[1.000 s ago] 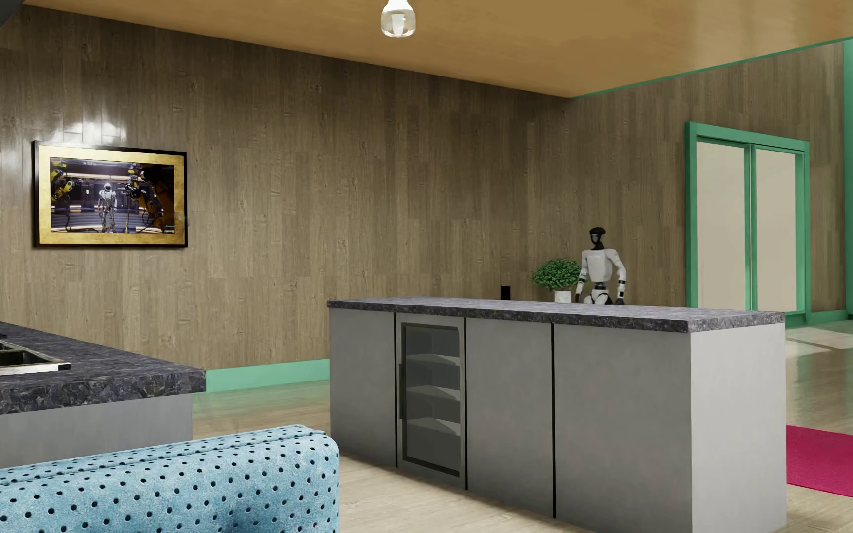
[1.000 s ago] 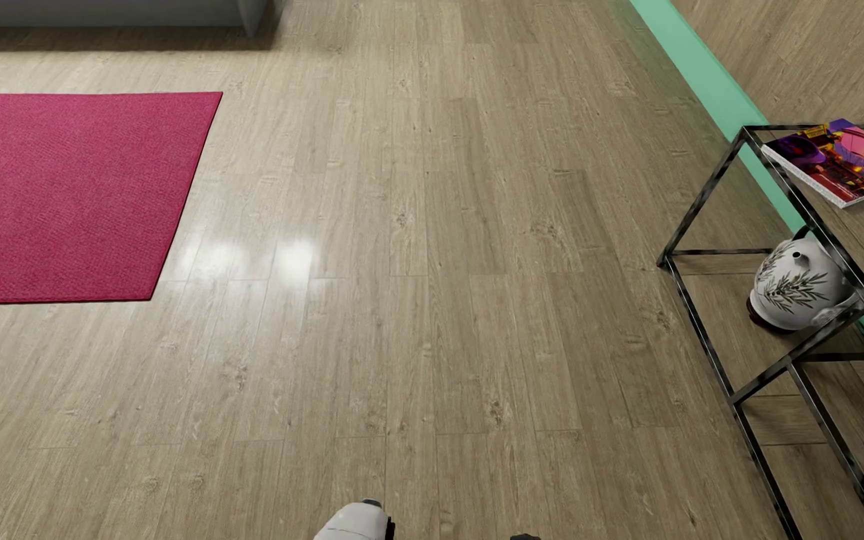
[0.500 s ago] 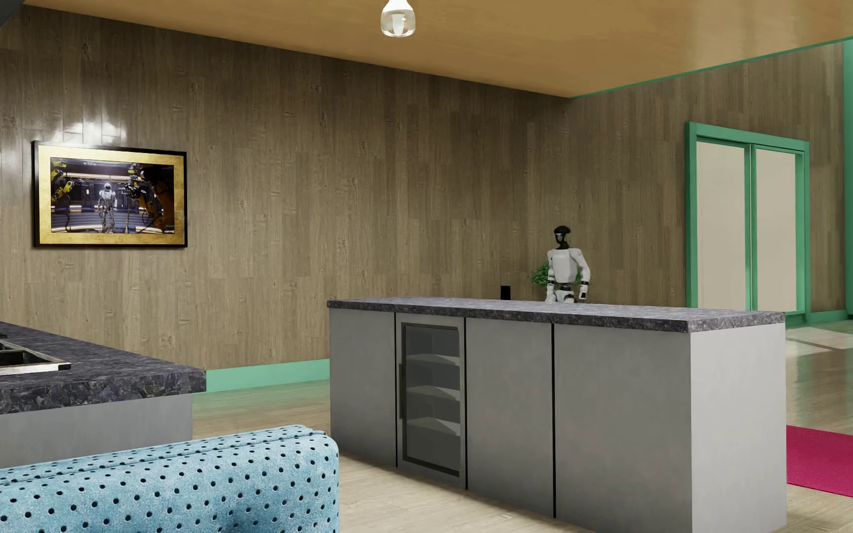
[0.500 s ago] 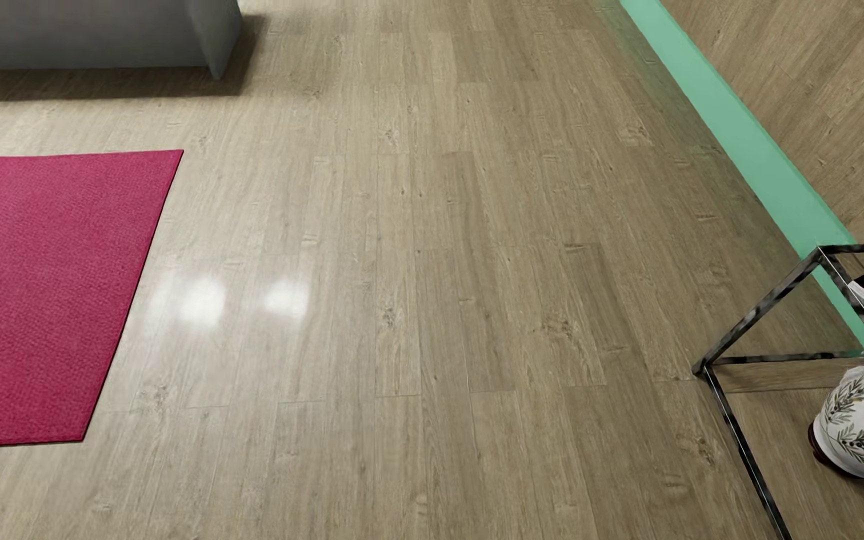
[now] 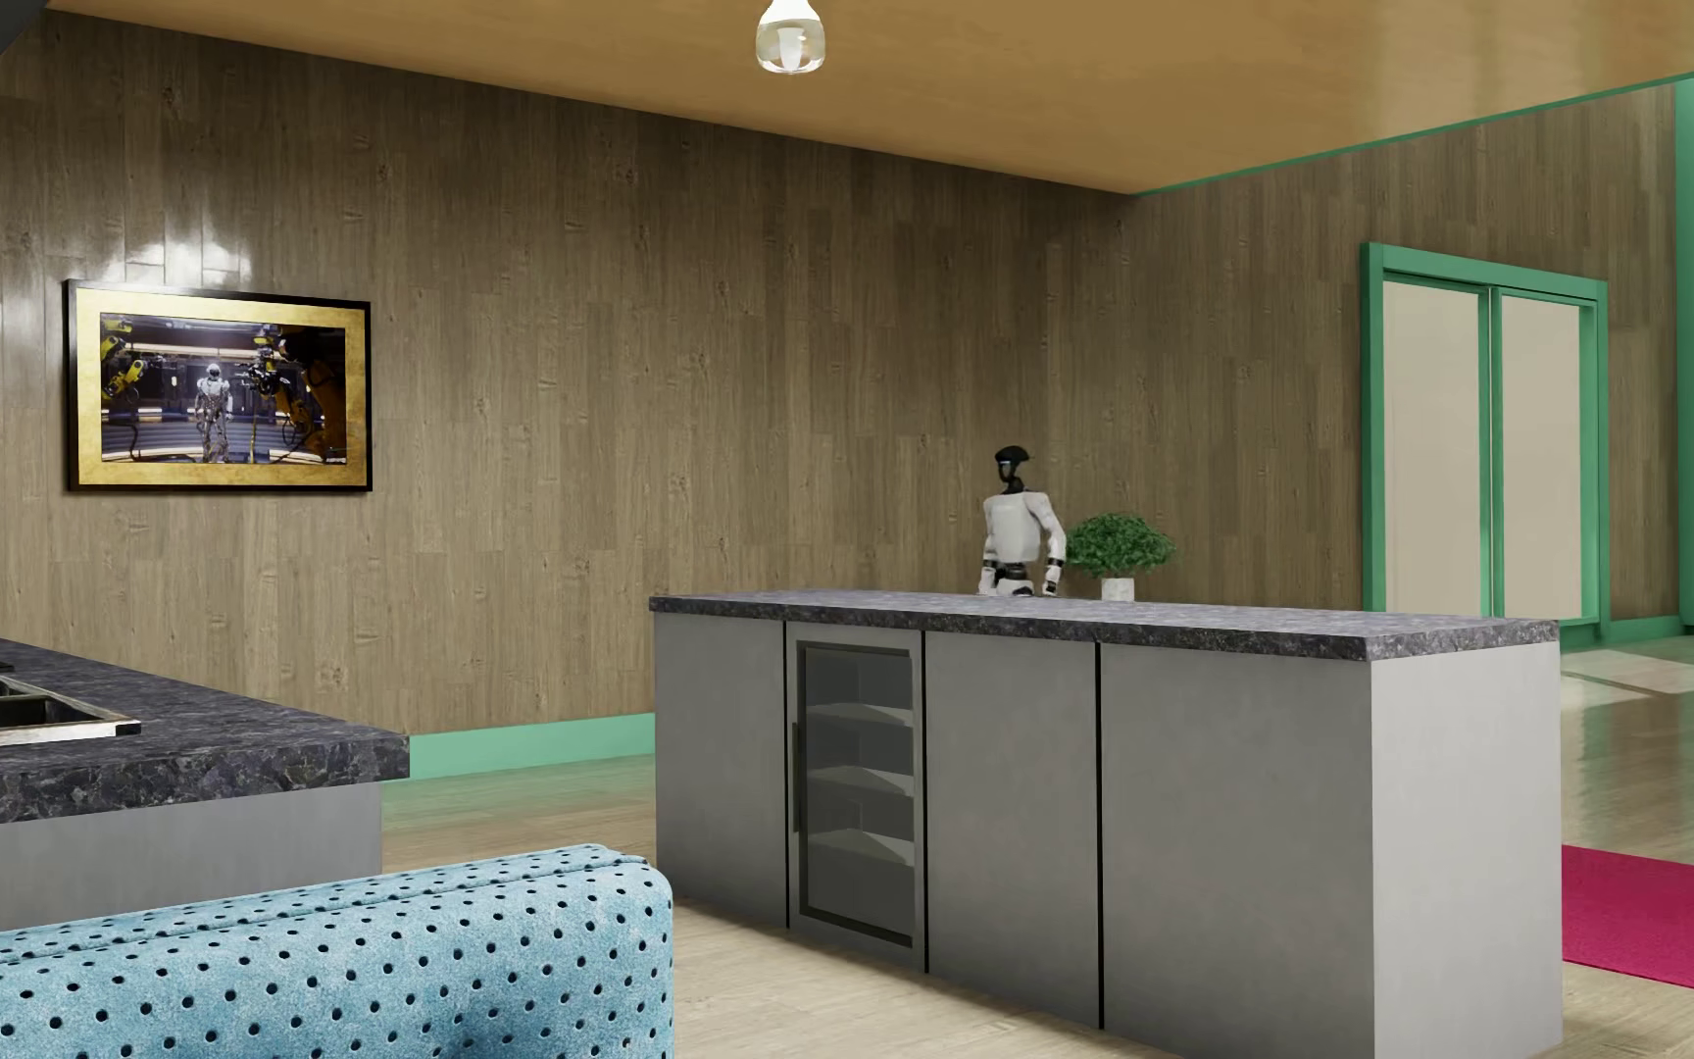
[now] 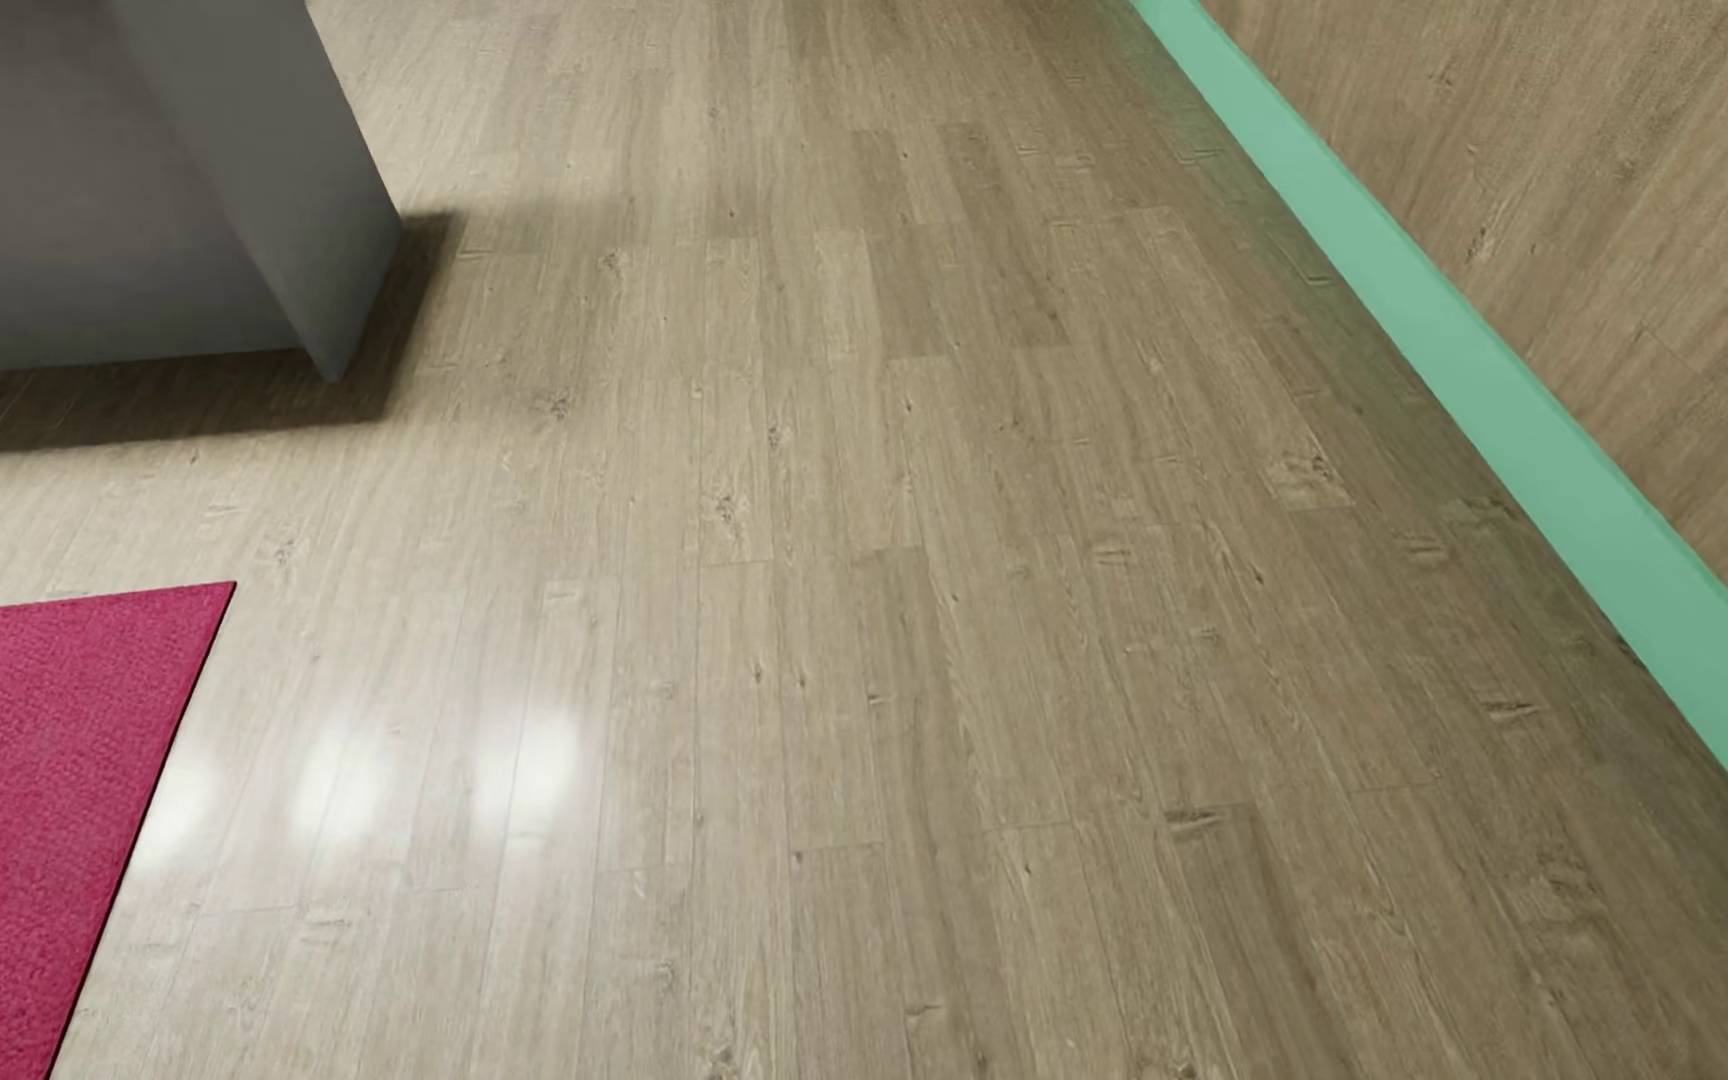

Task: Go to the counter

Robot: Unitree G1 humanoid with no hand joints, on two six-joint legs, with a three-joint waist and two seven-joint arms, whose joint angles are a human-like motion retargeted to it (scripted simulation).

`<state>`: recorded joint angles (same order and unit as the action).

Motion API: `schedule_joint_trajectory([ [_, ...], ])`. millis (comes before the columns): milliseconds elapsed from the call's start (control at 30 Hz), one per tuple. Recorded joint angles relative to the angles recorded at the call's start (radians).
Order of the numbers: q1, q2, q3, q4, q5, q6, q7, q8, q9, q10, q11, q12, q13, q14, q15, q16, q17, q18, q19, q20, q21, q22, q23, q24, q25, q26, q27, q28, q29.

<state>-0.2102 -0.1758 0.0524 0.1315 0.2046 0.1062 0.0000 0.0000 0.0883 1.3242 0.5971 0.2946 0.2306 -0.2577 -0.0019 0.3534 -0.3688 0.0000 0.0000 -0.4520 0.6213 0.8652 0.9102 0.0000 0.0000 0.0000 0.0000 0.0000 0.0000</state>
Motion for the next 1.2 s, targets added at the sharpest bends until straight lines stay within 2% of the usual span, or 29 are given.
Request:
schedule_joint_trajectory([
  [67, -0.114, 0.216, 0.113, -0.016, -0.042, -0.042, 0.0, 0.0, 0.016, -0.227, -0.108, 0.026, -0.023, -0.01, -0.152, 0.01, -0.035, 0.0, 0.0, 0.005, -0.007, 0.011, -0.116, 0.0, 0.0, 0.0, 0.0, 0.0, 0.0],
  [133, -0.208, 0.369, 0.185, 0.007, -0.068, -0.053, 0.0, 0.0, 0.01, -0.55, -0.17, 0.047, -0.069, 0.041, -0.31, 0.014, -0.059, 0.0, 0.0, 0.021, -0.044, 0.008, -0.186, 0.0, 0.0, 0.0, 0.0, 0.0, 0.0],
  [167, -0.24, 0.425, 0.203, 0.017, -0.074, -0.05, 0.0, 0.0, -0.004, -0.717, -0.183, 0.054, -0.092, 0.083, -0.365, 0.01, -0.067, 0.0, 0.0, 0.025, -0.066, 0.015, -0.212, 0.0, 0.0, 0.0, 0.0, 0.0, 0.0],
  [200, -0.268, 0.468, 0.218, 0.03, -0.083, -0.049, 0.0, 0.0, -0.019, -0.932, -0.184, 0.058, -0.114, 0.208, -0.39, 0.01, -0.074, 0.0, 0.0, 0.018, -0.077, 0.026, -0.231, 0.0, 0.0, 0.0, 0.0, 0.0, 0.0],
  [233, -0.289, 0.513, 0.24, 0.047, -0.103, -0.05, 0.0, 0.0, -0.025, -0.999, -0.174, 0.063, -0.129, 0.265, -0.38, 0.01, -0.073, 0.0, 0.0, 0.016, -0.089, 0.039, -0.233, 0.0, 0.0, 0.0, 0.0, 0.0, 0.0],
  [267, -0.312, 0.555, 0.265, 0.049, -0.14, -0.058, 0.0, 0.0, -0.022, -0.77, -0.147, 0.069, -0.127, 0.105, -0.333, 0.007, -0.067, 0.0, 0.0, 0.016, -0.119, 0.053, -0.241, 0.0, 0.0, 0.0, 0.0, 0.0, 0.0],
  [300, -0.338, 0.575, 0.278, 0.038, -0.176, -0.067, 0.0, 0.0, -0.032, -0.66, -0.086, 0.074, -0.107, 0.071, -0.238, 0.001, -0.056, 0.0, 0.0, 0.008, -0.139, 0.078, -0.239, 0.0, 0.0, 0.0, 0.0, 0.0, 0.0],
  [333, -0.354, 0.557, 0.277, 0.01, -0.209, -0.085, 0.0, 0.0, -0.048, -0.553, 0.026, 0.078, -0.083, 0.108, -0.076, -0.003, -0.033, 0.0, 0.0, 0.0, -0.138, 0.114, -0.199, 0.0, 0.0, 0.0, 0.0, 0.0, 0.0],
  [367, -0.332, 0.506, 0.261, -0.034, -0.231, -0.102, 0.0, 0.0, -0.047, -0.471, 0.198, 0.074, -0.063, 0.093, 0.11, -0.006, -0.009, 0.0, 0.0, -0.002, -0.143, 0.147, -0.142, 0.0, 0.0, 0.0, 0.0, 0.0, 0.0],
  [400, -0.27, 0.413, 0.24, -0.085, -0.242, -0.109, 0.0, 0.0, -0.032, -0.446, 0.424, 0.068, -0.043, 0.042, 0.22, -0.011, -0.002, 0.0, 0.0, 0.014, -0.141, 0.147, -0.106, 0.0, 0.0, 0.0, 0.0, 0.0, 0.0],
  [433, -0.182, 0.3, 0.208, -0.138, -0.243, -0.114, 0.0, 0.0, -0.014, -0.471, 0.637, 0.067, -0.034, 0.001, 0.208, -0.015, 0.002, 0.0, 0.0, 0.03, -0.107, 0.121, -0.077, 0.0, 0.0, 0.0, 0.0, 0.0, 0.0],
  [500, 0.015, 0.089, 0.092, -0.151, -0.173, -0.074, 0.0, 0.0, 0.004, -0.572, 0.784, 0.046, -0.008, -0.022, 0.084, -0.013, 0.023, 0.0, 0.0, 0.03, -0.081, 0.054, -0.042, 0.0, 0.0, 0.0, 0.0, 0.0, 0.0],
  [533, 0.118, -0.004, 0.029, -0.152, -0.147, -0.056, 0.0, 0.0, 0.007, -0.642, 0.704, 0.041, 0.02, -0.025, 0.108, -0.006, 0.027, 0.0, 0.0, 0.036, -0.073, 0.004, -0.038, 0.0, 0.0, 0.0, 0.0, 0.0, 0.0],
  [600, 0.29, -0.157, -0.062, -0.133, -0.116, -0.027, 0.0, 0.0, 0.005, -0.748, 0.357, 0.019, 0.061, -0.041, 0.217, 0.006, 0.025, 0.0, 0.0, 0.061, -0.027, -0.091, -0.003, 0.0, 0.0, 0.0, 0.0, 0.0, 0.0],
  [633, 0.377, -0.193, -0.109, -0.118, -0.117, -0.016, 0.0, 0.0, 0.007, -0.786, 0.153, 0.004, 0.084, -0.066, 0.21, 0.011, 0.022, 0.0, 0.0, 0.071, -0.023, -0.127, 0.0, 0.0, 0.0, 0.0, 0.0, 0.0, 0.0],
  [667, 0.43, -0.242, -0.137, -0.121, -0.135, -0.023, 0.0, 0.0, -0.003, -0.805, -0.015, -0.023, 0.095, -0.096, 0.086, 0.021, 0.022, 0.0, 0.0, 0.086, -0.019, -0.155, 0.0, 0.0, 0.0, 0.0, 0.0, 0.0, 0.0],
  [700, 0.472, -0.28, -0.165, -0.117, -0.156, -0.029, 0.0, 0.0, -0.011, -0.805, -0.114, -0.049, 0.103, -0.123, -0.132, 0.03, 0.02, 0.0, 0.0, 0.104, -0.011, -0.173, 0.001, 0.0, 0.0, 0.0, 0.0, 0.0, 0.0],
  [733, 0.508, -0.31, -0.191, -0.102, -0.179, -0.028, 0.0, 0.0, -0.015, -0.785, -0.131, -0.069, 0.113, -0.129, -0.291, 0.033, 0.015, 0.0, 0.0, 0.12, 0.002, -0.178, -0.002, 0.0, 0.0, 0.0, 0.0, 0.0, 0.0],
  [767, 0.548, -0.334, -0.218, -0.078, -0.189, -0.019, 0.0, 0.0, -0.011, -0.761, -0.124, -0.079, 0.124, -0.097, -0.259, 0.03, 0.009, 0.0, 0.0, 0.138, 0.011, -0.169, -0.005, 0.0, 0.0, 0.0, 0.0, 0.0, 0.0],
  [800, 0.578, -0.361, -0.233, -0.045, -0.177, -0.004, 0.0, 0.0, -0.013, -0.715, -0.085, -0.075, 0.133, -0.012, -0.078, 0.023, 0.007, 0.0, 0.0, 0.156, 0.014, -0.15, 0.002, 0.0, 0.0, 0.0, 0.0, 0.0, 0.0],
  [833, 0.562, -0.386, -0.228, -0.005, -0.139, 0.023, 0.0, 0.0, -0.027, -0.614, -0.006, -0.058, 0.138, 0.129, 0.122, 0.014, 0.008, 0.0, 0.0, 0.166, 0.017, -0.127, 0.014, 0.0, 0.0, 0.0, 0.0, 0.0, 0.0],
  [867, 0.5, -0.385, -0.206, 0.026, -0.093, 0.054, 0.0, 0.0, -0.036, -0.453, 0.07, -0.041, 0.134, 0.288, 0.229, 0.007, 0.006, 0.0, 0.0, 0.146, 0.01, -0.083, 0.036, 0.0, 0.0, 0.0, 0.0, 0.0, 0.0],
  [900, 0.396, -0.353, -0.177, 0.04, -0.052, 0.076, 0.0, 0.0, -0.039, -0.25, 0.121, -0.023, 0.119, 0.363, 0.233, 0.006, 0.001, 0.0, 0.0, 0.111, -0.01, -0.043, 0.056, 0.0, 0.0, 0.0, 0.0, 0.0, 0.0],
  [933, 0.274, -0.287, -0.138, 0.046, -0.01, 0.091, 0.0, 0.0, -0.031, -0.055, 0.122, -0.002, 0.096, 0.301, 0.194, 0.008, 0.001, 0.0, 0.0, 0.093, -0.045, -0.038, 0.061, 0.0, 0.0, 0.0, 0.0, 0.0, 0.0],
  [967, 0.171, -0.179, -0.084, 0.031, 0.007, 0.091, 0.0, 0.0, -0.014, 0.066, 0.083, 0.013, 0.071, 0.162, 0.133, 0.011, 0.002, 0.0, 0.0, 0.064, -0.075, -0.03, 0.061, 0.0, 0.0, 0.0, 0.0, 0.0, 0.0],
  [1000, 0.065, -0.065, -0.021, 0.002, 0.01, 0.08, 0.0, 0.0, -0.009, 0.107, 0.023, 0.034, 0.044, 0.06, 0.058, 0.016, -0.009, 0.0, 0.0, 0.043, -0.072, -0.024, 0.036, 0.0, 0.0, 0.0, 0.0, 0.0, 0.0],
  [1033, -0.022, 0.054, 0.046, -0.024, 0.003, 0.065, 0.0, 0.0, -0.001, 0.067, -0.038, 0.06, 0.028, 0.018, -0.016, 0.022, -0.026, 0.0, 0.0, 0.031, -0.075, -0.006, -0.018, 0.0, 0.0, 0.0, 0.0, 0.0, 0.0],
  [1133, -0.203, 0.364, 0.207, -0.041, -0.055, 0.031, 0.0, 0.0, -0.005, -0.369, -0.181, 0.134, -0.016, 0.045, -0.301, 0.045, -0.059, 0.0, 0.0, 0.028, -0.15, 0.056, -0.186, 0.0, 0.0, 0.0, 0.0, 0.0, 0.0],
  [1200, -0.257, 0.471, 0.264, -0.014, -0.068, 0.037, 0.0, 0.0, -0.038, -0.738, -0.169, 0.164, -0.074, 0.121, -0.419, 0.055, -0.071, 0.0, 0.0, 0.024, -0.193, 0.109, -0.262, 0.0, 0.0, 0.0, 0.0, 0.0, 0.0],
])
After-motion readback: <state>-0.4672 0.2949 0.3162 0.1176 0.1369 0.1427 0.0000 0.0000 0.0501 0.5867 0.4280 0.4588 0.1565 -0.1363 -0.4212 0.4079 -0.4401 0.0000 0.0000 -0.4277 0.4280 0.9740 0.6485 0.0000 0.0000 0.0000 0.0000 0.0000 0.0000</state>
